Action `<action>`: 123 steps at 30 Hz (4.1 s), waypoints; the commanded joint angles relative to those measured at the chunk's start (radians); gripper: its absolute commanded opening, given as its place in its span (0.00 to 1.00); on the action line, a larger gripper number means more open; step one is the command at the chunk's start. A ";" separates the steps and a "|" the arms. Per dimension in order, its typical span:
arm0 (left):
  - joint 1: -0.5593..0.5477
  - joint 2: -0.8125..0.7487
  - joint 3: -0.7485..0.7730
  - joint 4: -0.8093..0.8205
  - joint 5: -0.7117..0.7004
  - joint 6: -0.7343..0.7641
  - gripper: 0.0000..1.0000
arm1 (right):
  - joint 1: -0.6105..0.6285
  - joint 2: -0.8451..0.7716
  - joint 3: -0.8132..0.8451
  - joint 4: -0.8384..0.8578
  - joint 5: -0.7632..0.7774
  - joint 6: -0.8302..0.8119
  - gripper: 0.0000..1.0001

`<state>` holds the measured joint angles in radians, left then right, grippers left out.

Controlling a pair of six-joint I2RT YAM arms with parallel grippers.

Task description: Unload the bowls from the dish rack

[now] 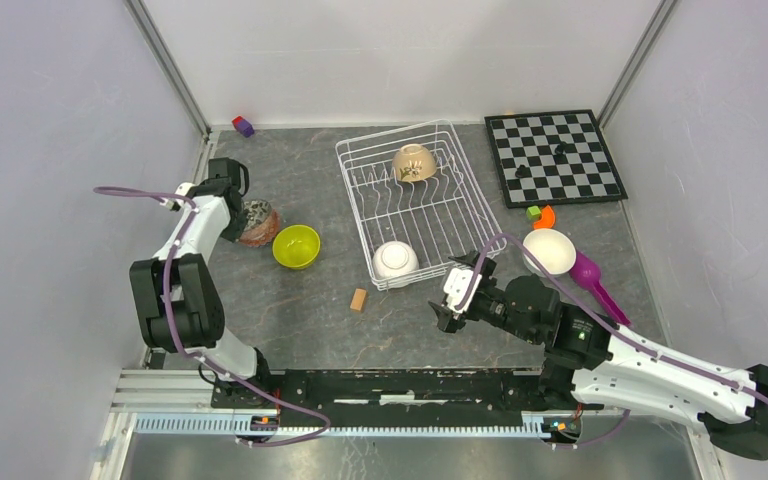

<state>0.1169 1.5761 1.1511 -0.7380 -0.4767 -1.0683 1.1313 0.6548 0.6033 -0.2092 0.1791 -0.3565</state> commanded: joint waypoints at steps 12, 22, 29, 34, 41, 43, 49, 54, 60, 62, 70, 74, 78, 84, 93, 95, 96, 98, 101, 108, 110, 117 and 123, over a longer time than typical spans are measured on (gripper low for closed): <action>0.006 0.012 0.027 0.035 0.034 -0.040 0.18 | 0.002 -0.058 0.006 0.000 -0.004 0.027 0.98; 0.006 -0.034 0.025 0.034 0.026 -0.013 0.55 | 0.002 -0.041 0.002 0.011 -0.006 0.028 0.98; 0.004 -0.106 0.009 0.035 0.003 -0.016 0.57 | 0.002 -0.014 0.003 0.028 0.003 0.032 0.98; 0.003 -0.157 0.008 0.042 0.012 0.008 0.60 | 0.002 -0.017 -0.036 0.110 0.131 0.064 0.98; 0.002 -0.169 0.046 0.041 0.077 0.061 0.68 | 0.002 0.027 -0.064 0.199 0.262 0.193 0.98; 0.001 -0.171 0.053 0.041 0.099 0.070 0.71 | 0.002 0.056 -0.060 0.202 0.283 0.230 0.98; -0.021 -0.208 0.068 0.046 0.115 0.081 0.76 | 0.001 0.217 -0.017 0.160 0.400 0.397 0.98; -0.087 -0.259 0.072 0.079 0.077 0.135 0.81 | 0.002 0.389 0.118 0.054 0.433 0.472 0.98; -0.259 -0.277 0.104 0.131 0.078 0.271 0.85 | -0.006 0.442 0.155 0.115 0.417 0.471 0.98; -0.324 -0.277 0.117 0.160 0.113 0.354 0.87 | -0.027 0.445 0.165 0.123 0.406 0.489 0.98; -0.457 -0.323 0.098 0.252 0.370 0.533 0.97 | -0.175 0.441 0.207 0.104 0.308 0.588 0.98; -0.482 -0.332 0.065 0.275 0.437 0.545 0.99 | -0.266 0.439 0.222 0.113 0.266 0.635 0.98; -0.500 -0.289 0.071 0.236 0.429 0.582 1.00 | -0.322 0.469 0.253 0.097 0.263 0.659 0.98; -0.540 -0.258 0.064 0.211 0.431 0.612 1.00 | -0.358 0.509 0.278 0.075 0.226 0.667 0.98; -0.595 -0.182 0.072 0.171 0.346 0.578 0.96 | -0.366 0.516 0.236 0.148 0.229 0.629 0.98; -0.598 -0.174 0.060 0.181 0.330 0.560 0.95 | -0.365 0.518 0.227 0.163 0.229 0.623 0.98; -0.599 -0.165 0.059 0.185 0.336 0.551 0.94 | -0.366 0.521 0.224 0.167 0.229 0.622 0.98; -0.599 -0.141 0.062 0.185 0.358 0.543 0.90 | -0.366 0.530 0.225 0.173 0.230 0.620 0.98; -0.600 -0.109 0.071 0.174 0.381 0.539 0.84 | -0.366 0.546 0.232 0.176 0.221 0.619 0.98; -0.611 -0.080 0.065 0.166 0.372 0.552 0.70 | -0.364 0.615 0.251 0.190 0.122 0.589 0.98; -0.619 -0.067 0.071 0.158 0.371 0.563 0.63 | -0.365 0.657 0.288 0.157 0.096 0.583 0.98; -0.634 -0.037 0.093 0.120 0.359 0.604 0.34 | -0.379 0.762 0.387 0.162 0.097 0.538 0.98; -0.650 -0.041 0.101 0.090 0.344 0.642 0.03 | -0.420 0.847 0.497 0.173 0.121 0.483 0.98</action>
<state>-0.5179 1.5421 1.2057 -0.6235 -0.1070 -0.5014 0.7410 1.4574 0.9981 -0.0757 0.2832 0.1776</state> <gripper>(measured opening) 0.083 0.982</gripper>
